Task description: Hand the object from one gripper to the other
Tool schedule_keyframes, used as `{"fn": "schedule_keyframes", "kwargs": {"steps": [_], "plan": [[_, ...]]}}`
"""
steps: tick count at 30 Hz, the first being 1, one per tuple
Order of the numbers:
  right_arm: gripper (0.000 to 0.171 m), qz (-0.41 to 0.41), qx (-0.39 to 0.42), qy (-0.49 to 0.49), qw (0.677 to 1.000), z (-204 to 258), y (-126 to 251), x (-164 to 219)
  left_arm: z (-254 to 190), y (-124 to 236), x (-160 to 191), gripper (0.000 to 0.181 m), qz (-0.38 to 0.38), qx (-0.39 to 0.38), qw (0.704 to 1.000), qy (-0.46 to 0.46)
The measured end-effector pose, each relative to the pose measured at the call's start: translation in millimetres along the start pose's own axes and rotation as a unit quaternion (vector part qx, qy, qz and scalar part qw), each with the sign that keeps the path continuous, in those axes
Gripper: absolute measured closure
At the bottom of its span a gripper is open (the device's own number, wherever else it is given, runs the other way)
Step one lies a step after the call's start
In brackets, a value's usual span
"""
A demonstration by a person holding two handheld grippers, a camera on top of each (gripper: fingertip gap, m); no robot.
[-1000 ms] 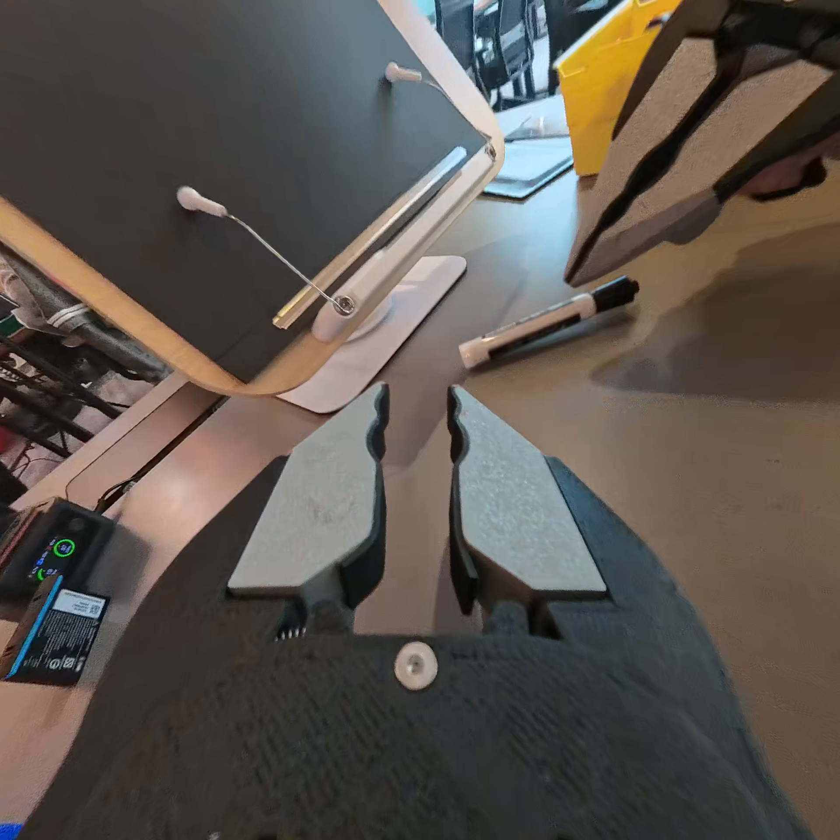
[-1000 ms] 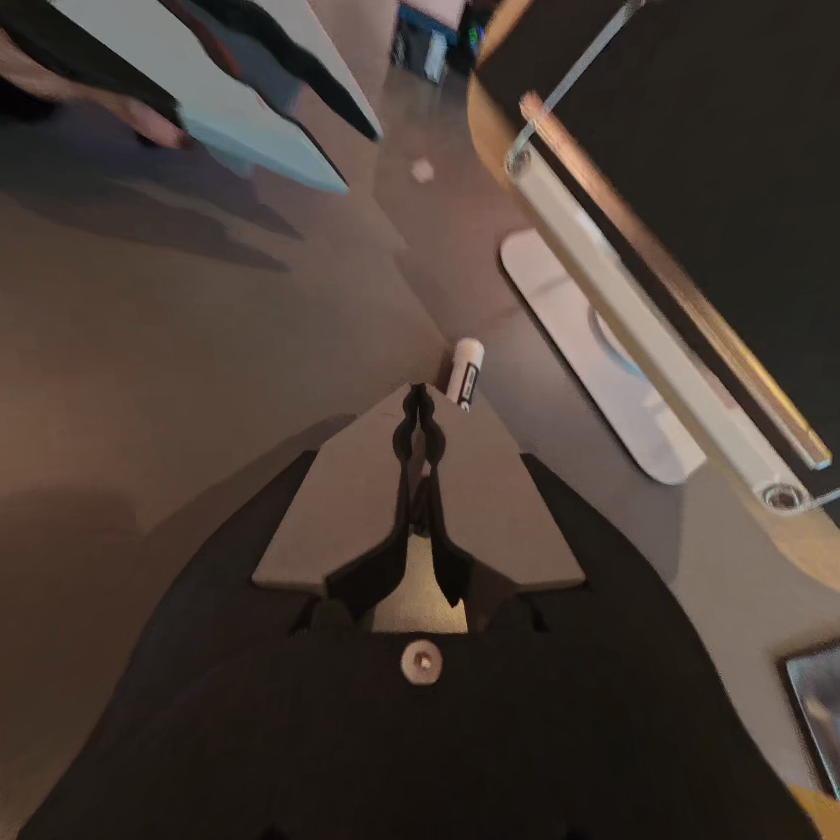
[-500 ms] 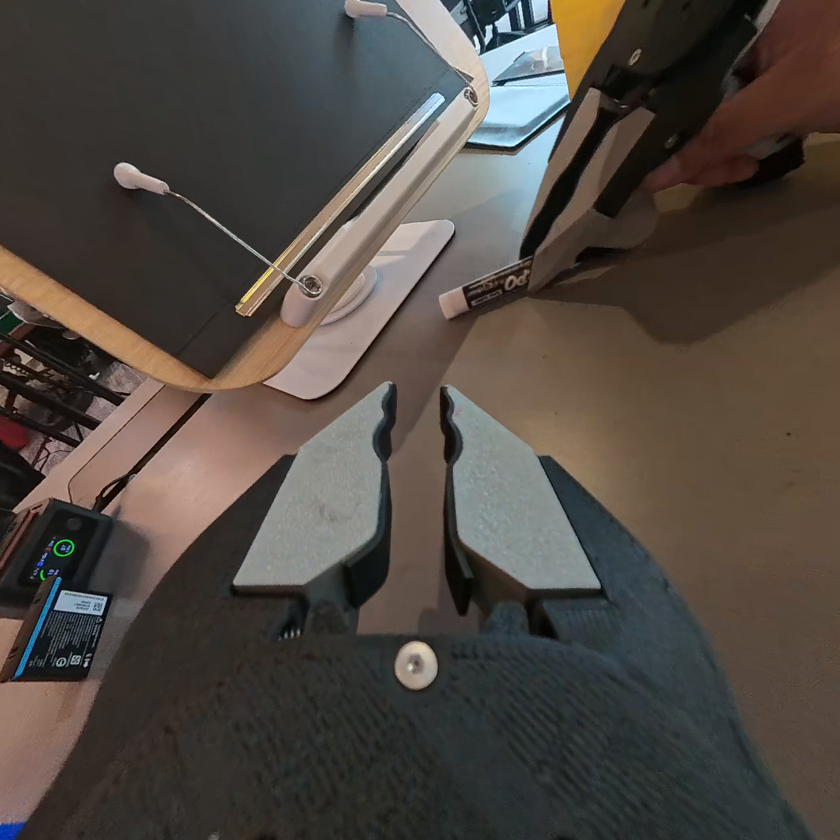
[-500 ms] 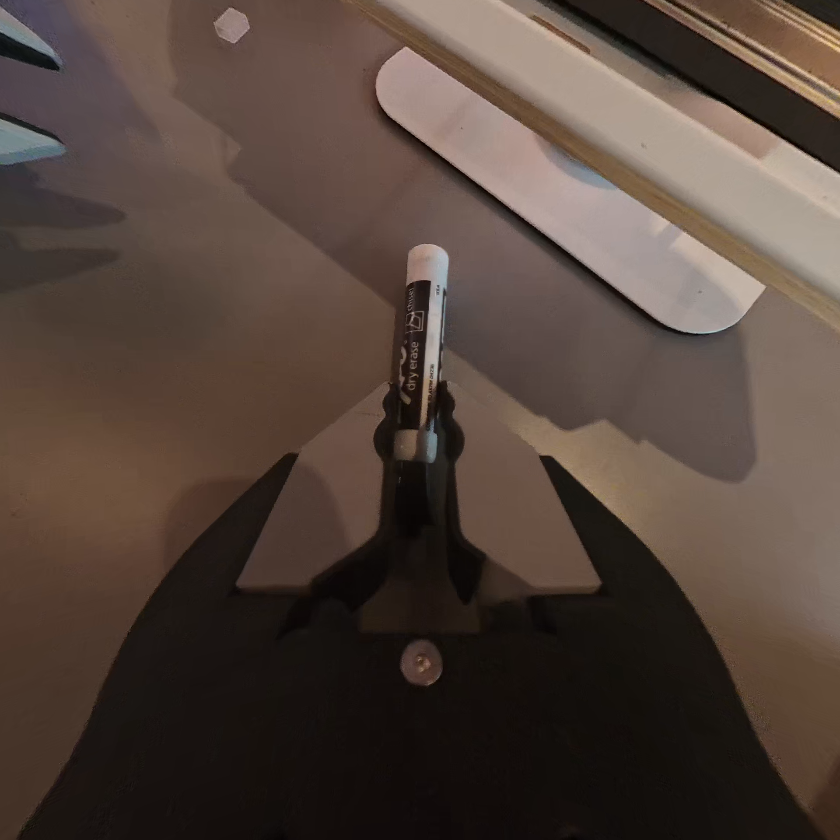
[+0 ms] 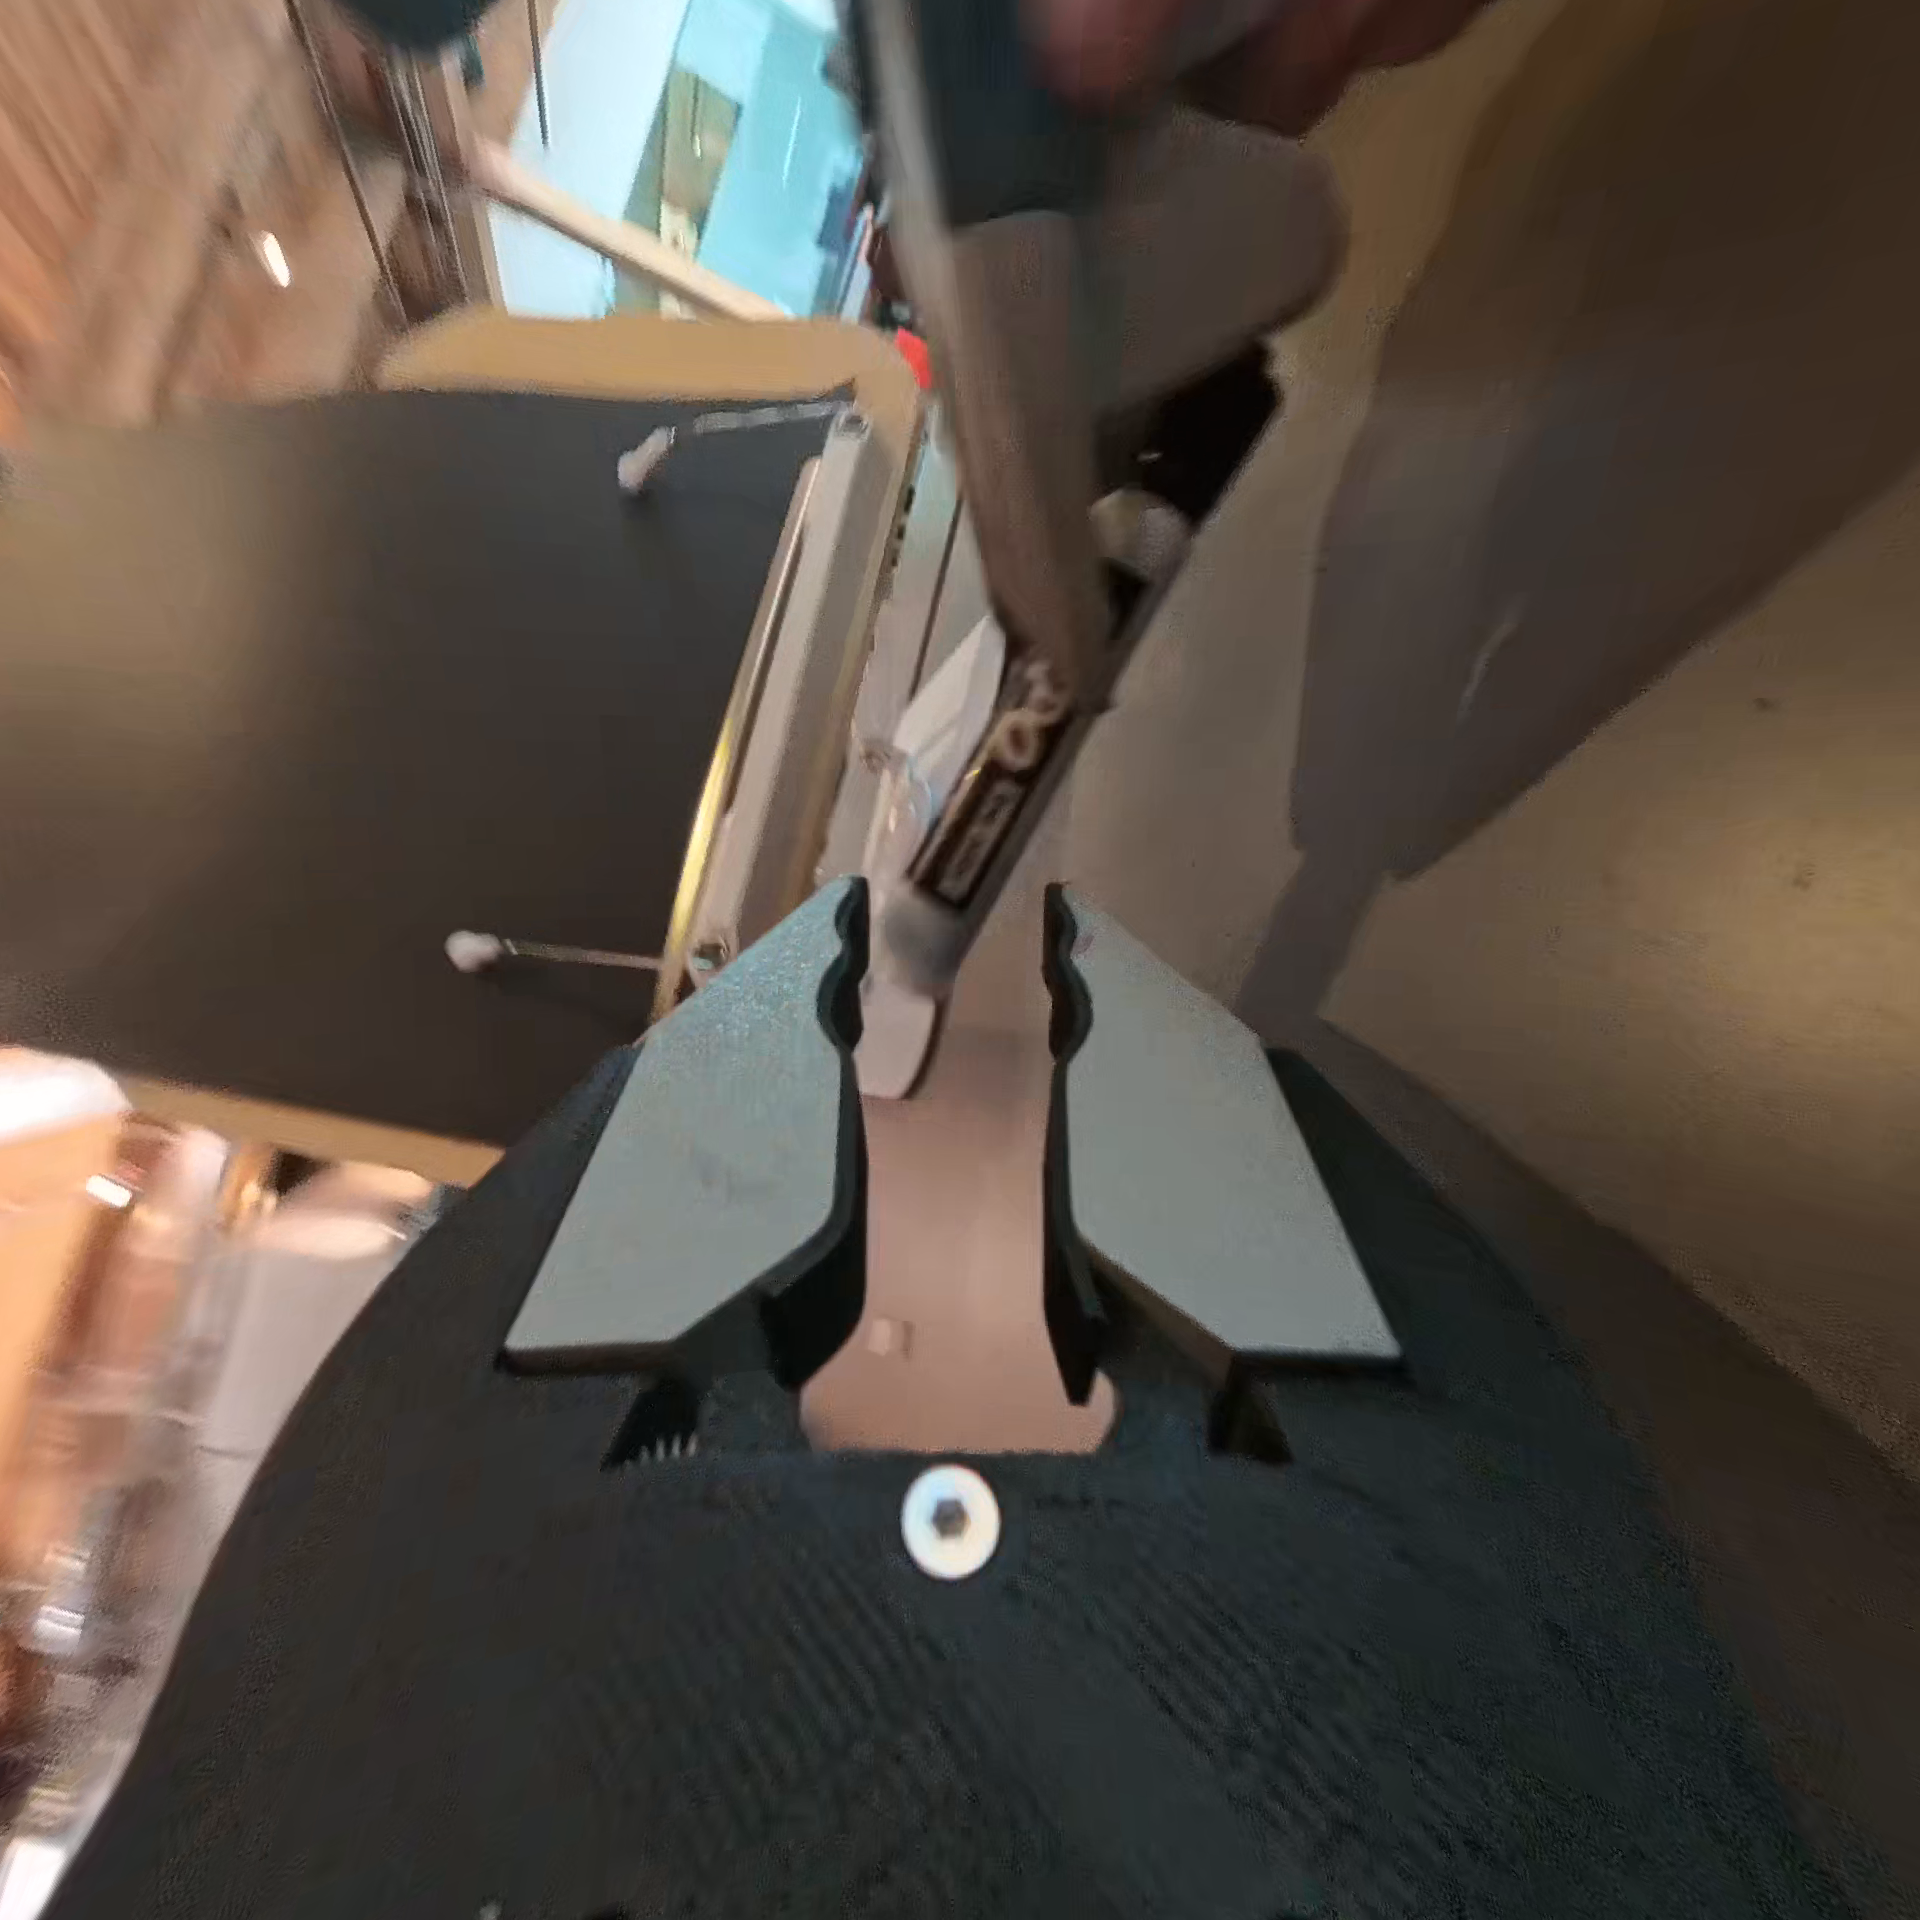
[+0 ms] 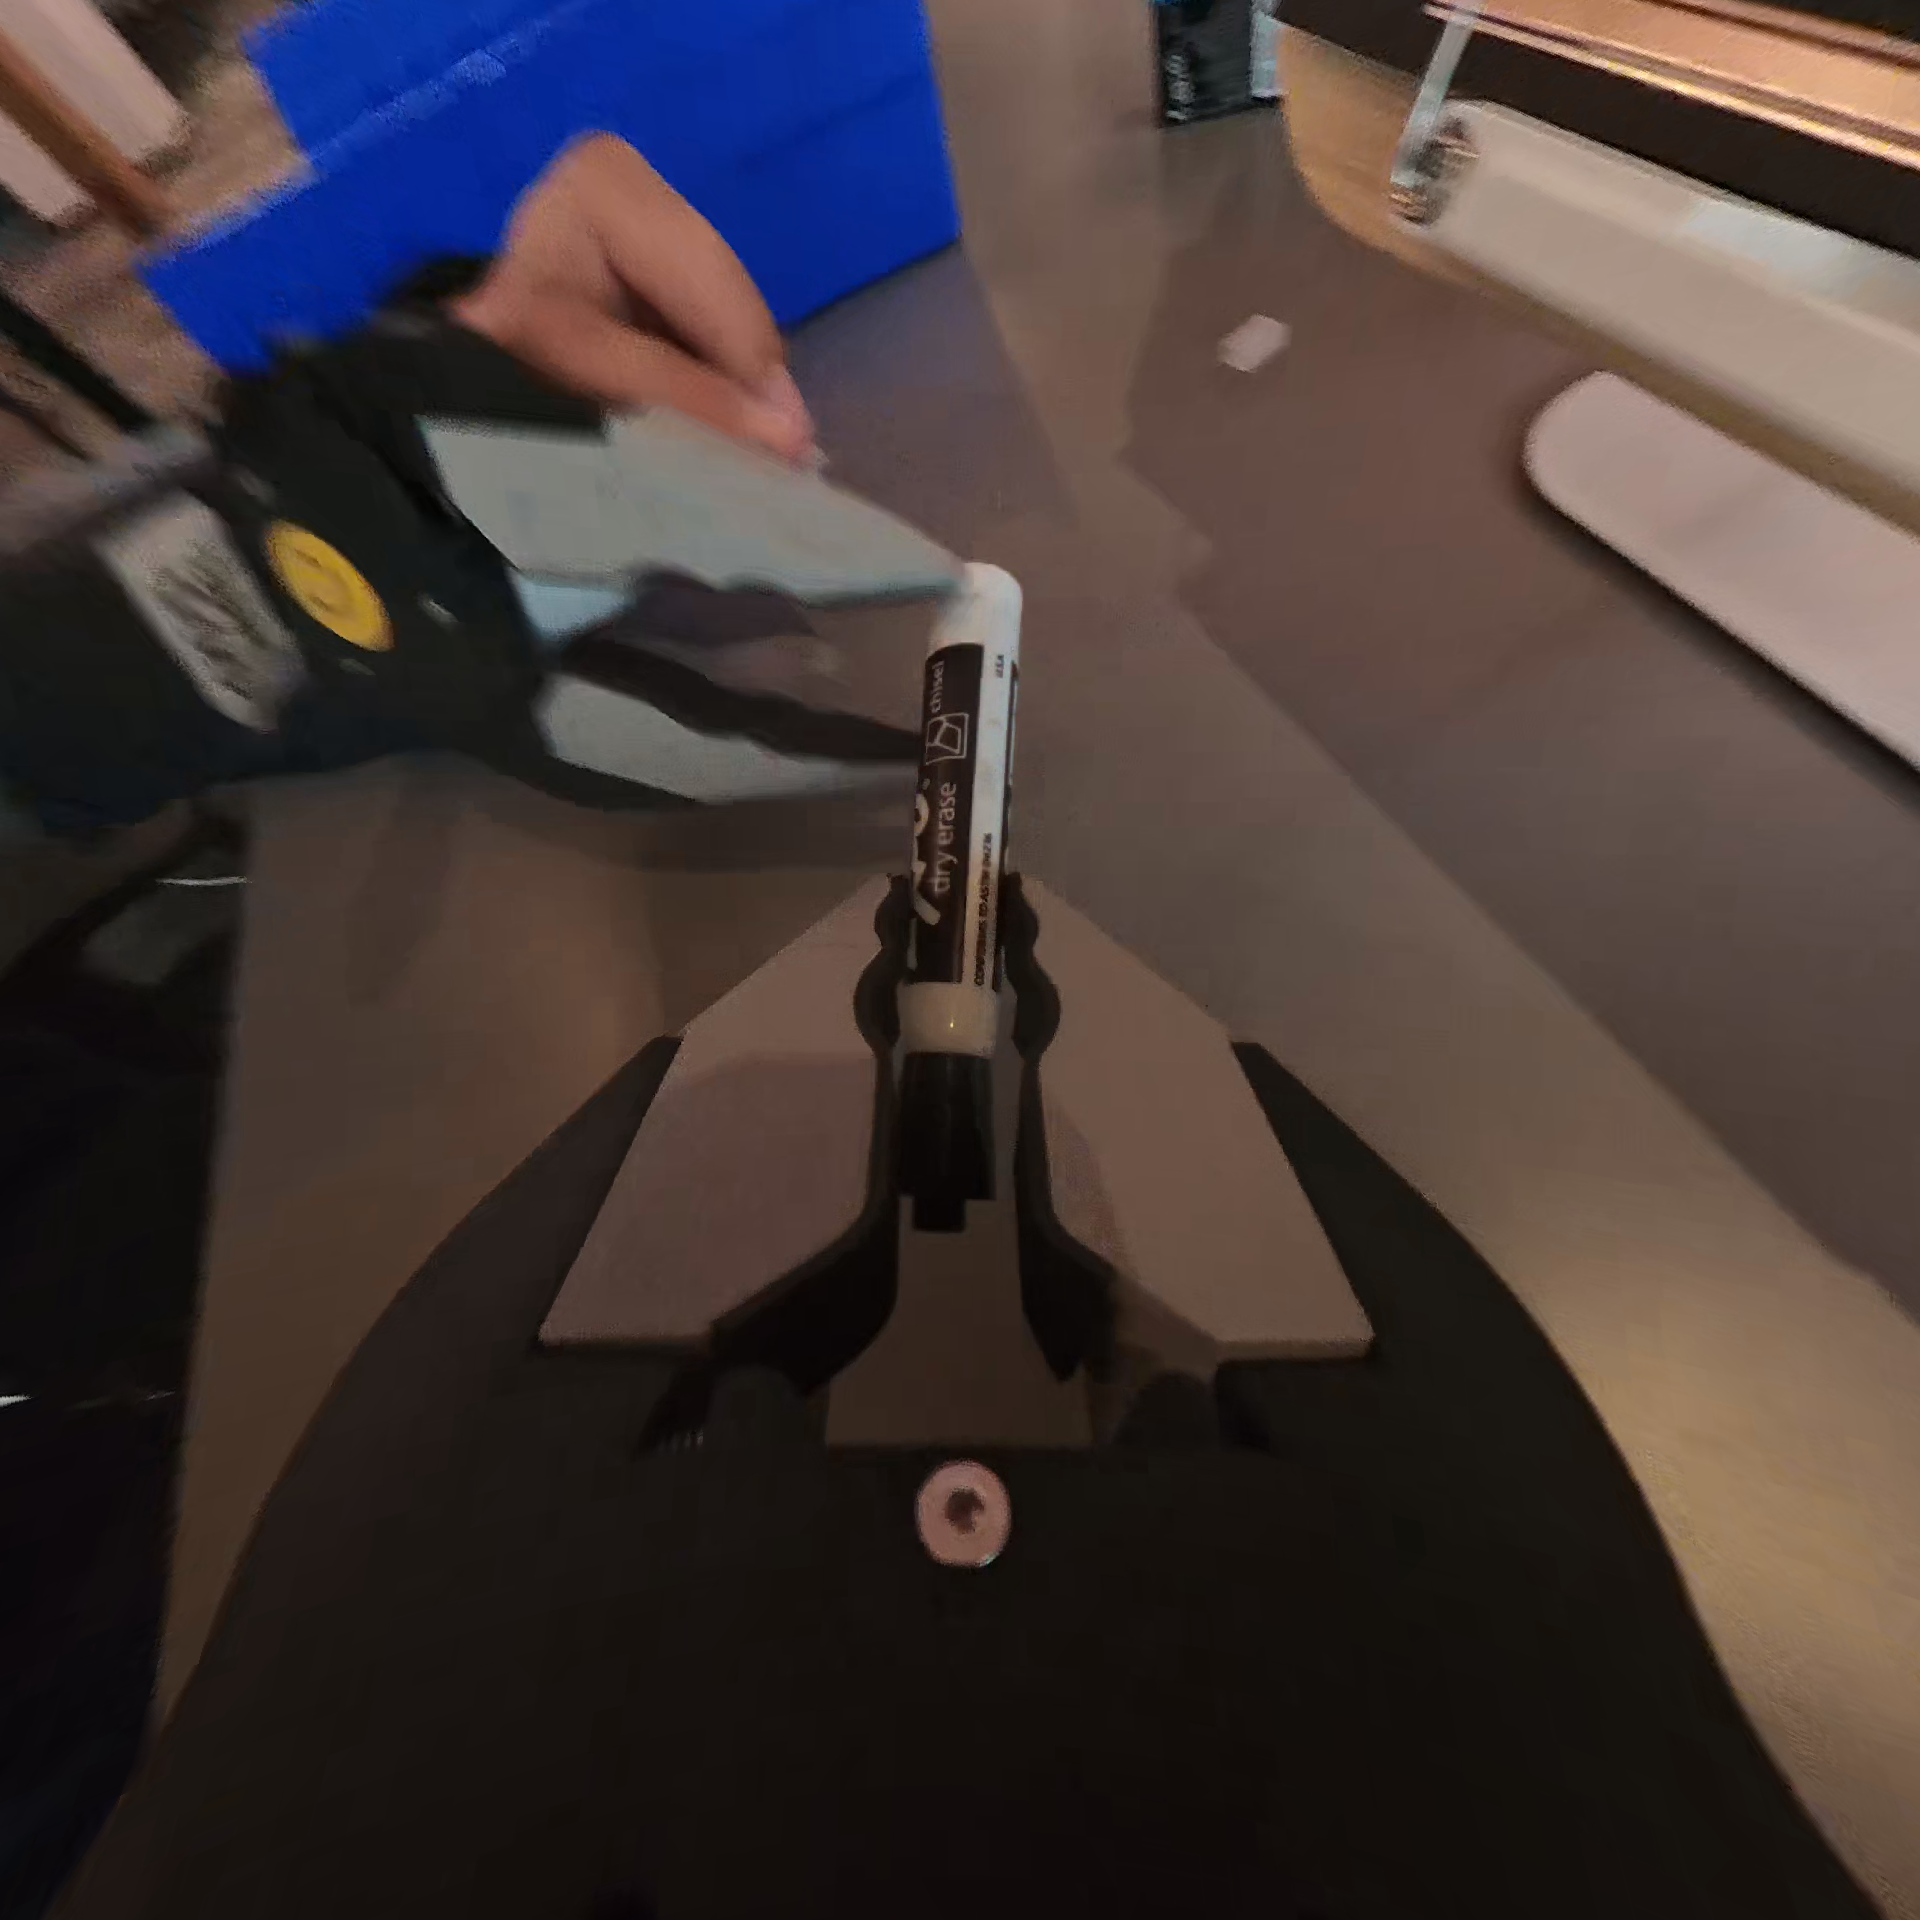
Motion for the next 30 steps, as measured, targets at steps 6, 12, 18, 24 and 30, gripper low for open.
{"fn": "schedule_keyframes", "kwargs": {"steps": [6,12,18,24,30], "plan": [[0.155,-0.002,-0.103,-0.026,0.994,14.6,-8.7,1.7,-5.0,-0.9,-8.9,0.157,-0.026,-0.031,0.993,-0.106],[0.135,-0.143,-0.130,-0.013,0.981,12.8,30.9,-18.8,18.5,-5.0,-4.2,0.164,0.031,0.074,0.969,0.234],[0.110,-0.227,-0.104,0.033,0.968,14.6,46.9,-27.4,37.0,-11.2,12.1,0.165,0.048,0.192,0.802,0.563],[0.153,-0.187,-0.091,0.042,0.977,23.6,6.8,-26.9,19.4,-11.4,-8.1,0.163,0.026,0.323,0.677,0.661],[0.156,-0.162,-0.064,0.087,0.981,30.2,7.6,-26.8,16.2,-10.5,-10.6,0.160,0.047,0.315,0.701,0.638]]}}
Point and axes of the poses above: each gripper's, where its closed fingertips meet, y back along the fingers, x out of its underside, z = x × y across the jaws, the point moved 8 cm from there along y, back along the fingers, and after that the axes turned 14 degrees about -x, right-handed, at the moved point
